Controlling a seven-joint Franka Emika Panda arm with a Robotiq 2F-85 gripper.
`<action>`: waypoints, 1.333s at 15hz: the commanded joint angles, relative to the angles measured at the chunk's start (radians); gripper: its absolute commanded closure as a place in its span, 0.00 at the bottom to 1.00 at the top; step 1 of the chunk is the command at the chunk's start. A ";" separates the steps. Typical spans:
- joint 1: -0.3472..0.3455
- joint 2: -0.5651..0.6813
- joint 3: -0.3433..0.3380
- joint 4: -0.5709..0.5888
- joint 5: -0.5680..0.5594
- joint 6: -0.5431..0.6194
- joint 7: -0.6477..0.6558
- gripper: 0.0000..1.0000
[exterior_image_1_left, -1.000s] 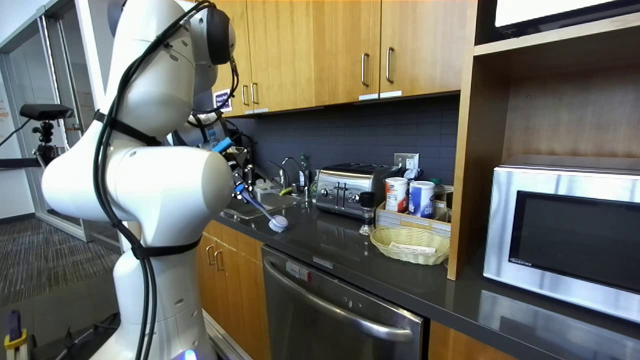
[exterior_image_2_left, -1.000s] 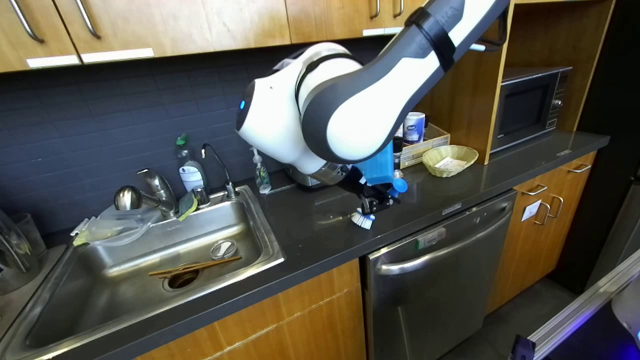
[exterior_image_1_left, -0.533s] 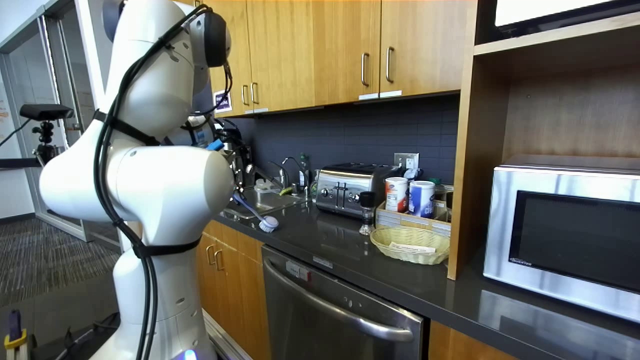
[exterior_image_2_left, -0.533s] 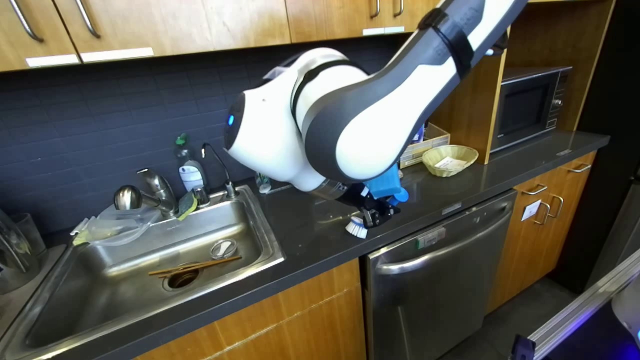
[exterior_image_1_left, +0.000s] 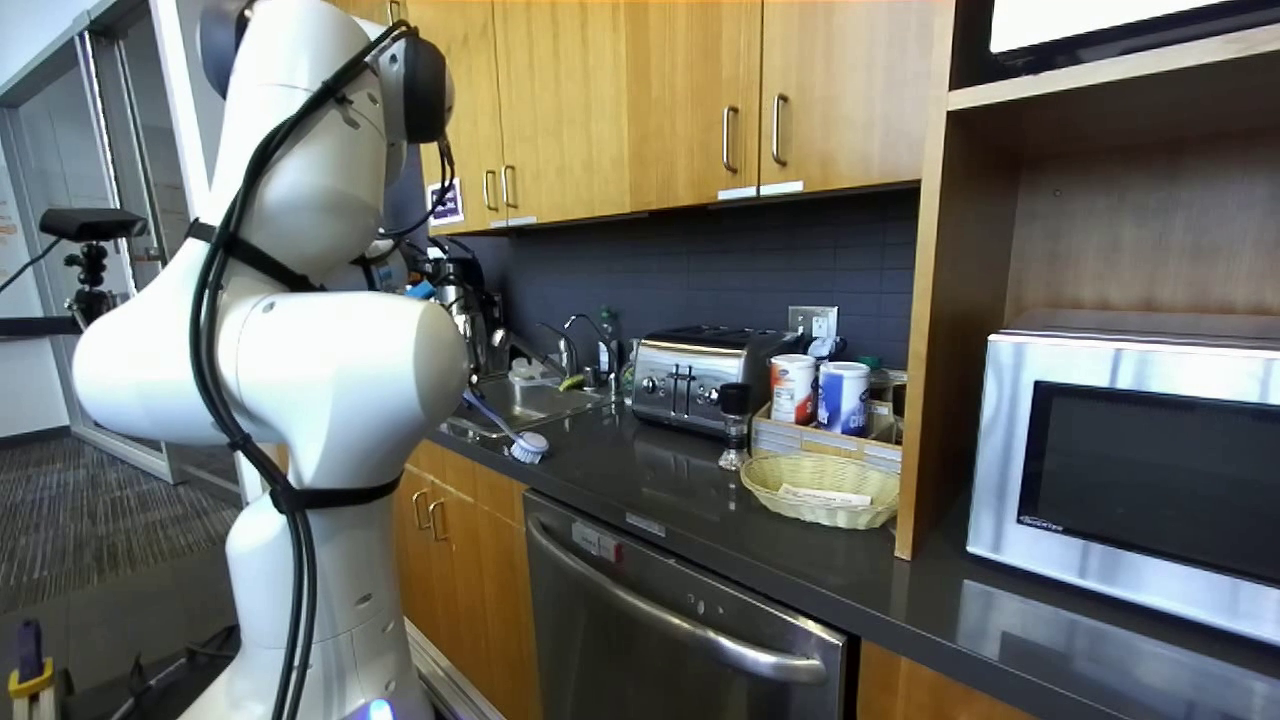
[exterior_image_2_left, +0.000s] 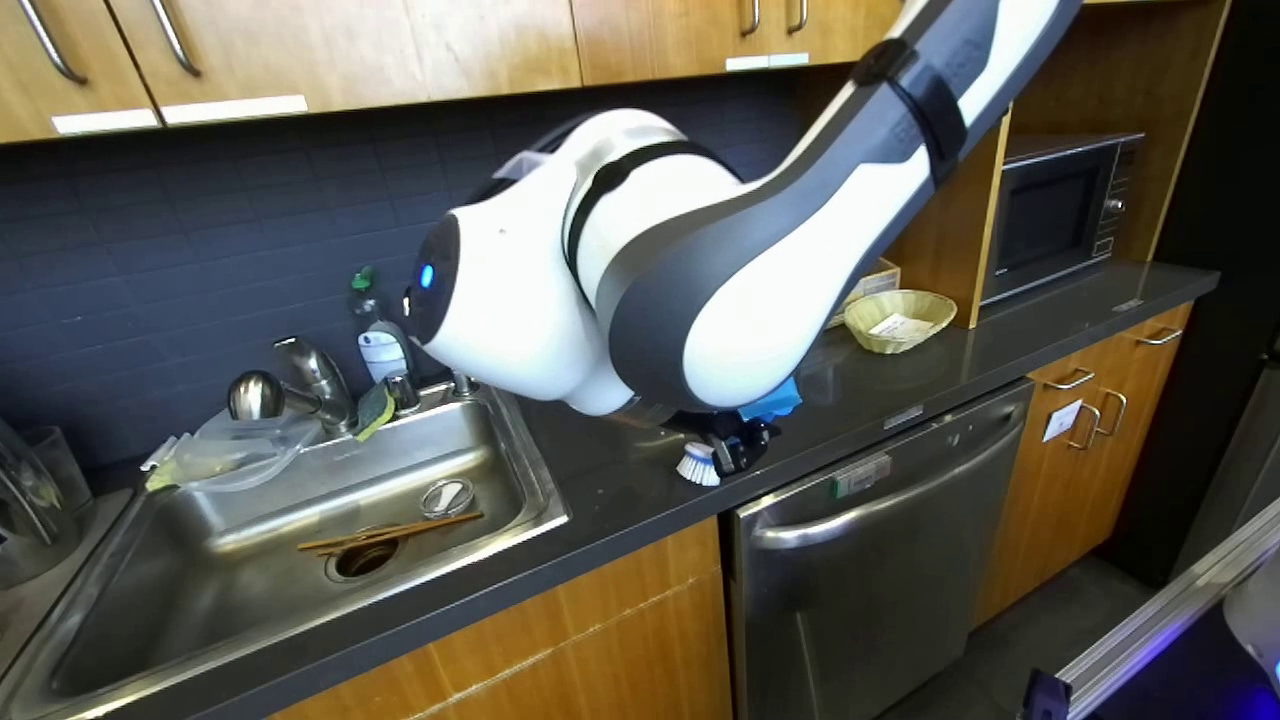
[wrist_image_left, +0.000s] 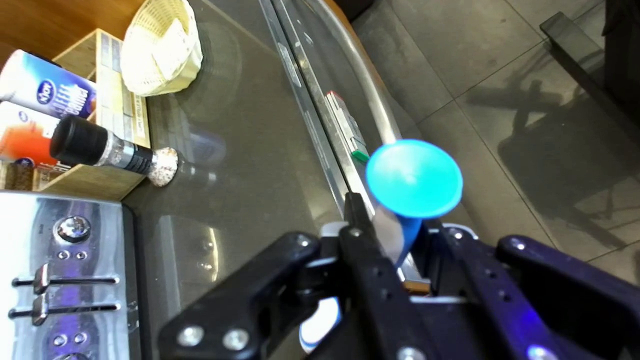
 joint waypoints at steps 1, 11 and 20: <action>0.027 0.049 0.003 0.064 -0.034 -0.021 -0.039 0.94; 0.102 0.157 -0.011 0.209 -0.115 -0.045 -0.111 0.94; 0.167 0.244 -0.030 0.328 -0.161 -0.060 -0.167 0.94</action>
